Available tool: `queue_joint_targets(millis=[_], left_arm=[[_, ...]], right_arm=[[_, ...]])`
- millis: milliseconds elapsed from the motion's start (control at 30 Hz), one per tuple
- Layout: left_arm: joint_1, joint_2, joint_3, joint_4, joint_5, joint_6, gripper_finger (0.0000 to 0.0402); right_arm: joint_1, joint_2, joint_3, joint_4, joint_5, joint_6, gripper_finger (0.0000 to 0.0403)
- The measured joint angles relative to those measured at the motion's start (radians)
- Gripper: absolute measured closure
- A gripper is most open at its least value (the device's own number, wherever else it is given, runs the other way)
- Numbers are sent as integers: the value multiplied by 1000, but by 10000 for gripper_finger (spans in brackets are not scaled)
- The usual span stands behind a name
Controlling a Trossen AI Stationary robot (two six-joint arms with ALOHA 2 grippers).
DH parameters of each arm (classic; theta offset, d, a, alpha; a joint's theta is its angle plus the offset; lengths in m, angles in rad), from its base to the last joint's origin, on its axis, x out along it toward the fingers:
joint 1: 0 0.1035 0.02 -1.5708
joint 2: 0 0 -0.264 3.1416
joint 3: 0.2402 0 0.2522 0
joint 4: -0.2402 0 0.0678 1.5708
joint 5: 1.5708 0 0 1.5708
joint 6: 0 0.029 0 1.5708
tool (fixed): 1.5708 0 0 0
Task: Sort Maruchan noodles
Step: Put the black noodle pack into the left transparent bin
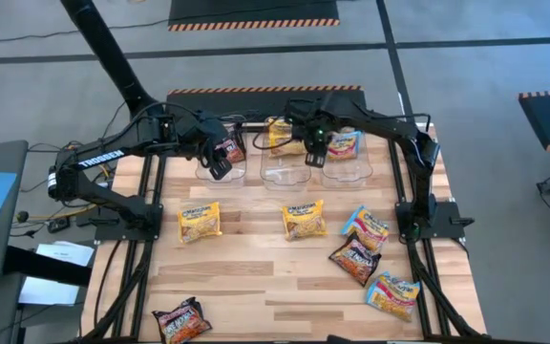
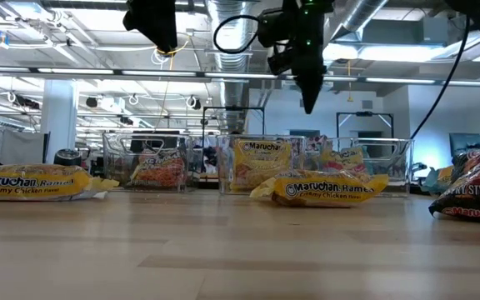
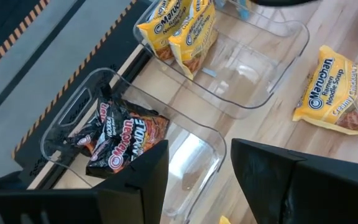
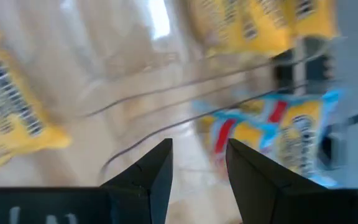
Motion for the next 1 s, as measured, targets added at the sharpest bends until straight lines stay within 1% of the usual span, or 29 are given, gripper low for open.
queue_joint_targets(millis=[167, 267, 367, 500, 600, 733, 833, 1000], left_arm=[[0, 0, 0, 0, 0, 0, 239], [0, 0, 0, -3, 0, 0, 239], [0, 0, 0, -14, 9, -7, 239], [0, 0, 0, -31, 81, -14, 239], [-1, 0, 0, -31, 121, -19, 239], [-1, 0, 0, -37, 164, -43, 239], [-1, 0, 0, -74, 196, -57, 239], [-13, 0, -3, -147, 210, -116, 239]], right_arm=[[6, -3, 0, -54, -139, 31, 230], [16, -14, 0, -85, -188, 45, 230], [38, -22, -1, -123, -210, 54, 230], [80, -49, 0, -153, -245, 62, 230], [117, -86, -16, -144, -274, 67, 230], [164, -145, -55, -149, -284, 78, 230], [192, -196, -91, -144, -284, 96, 230], [239, -294, -181, -142, -284, 138, 230]])
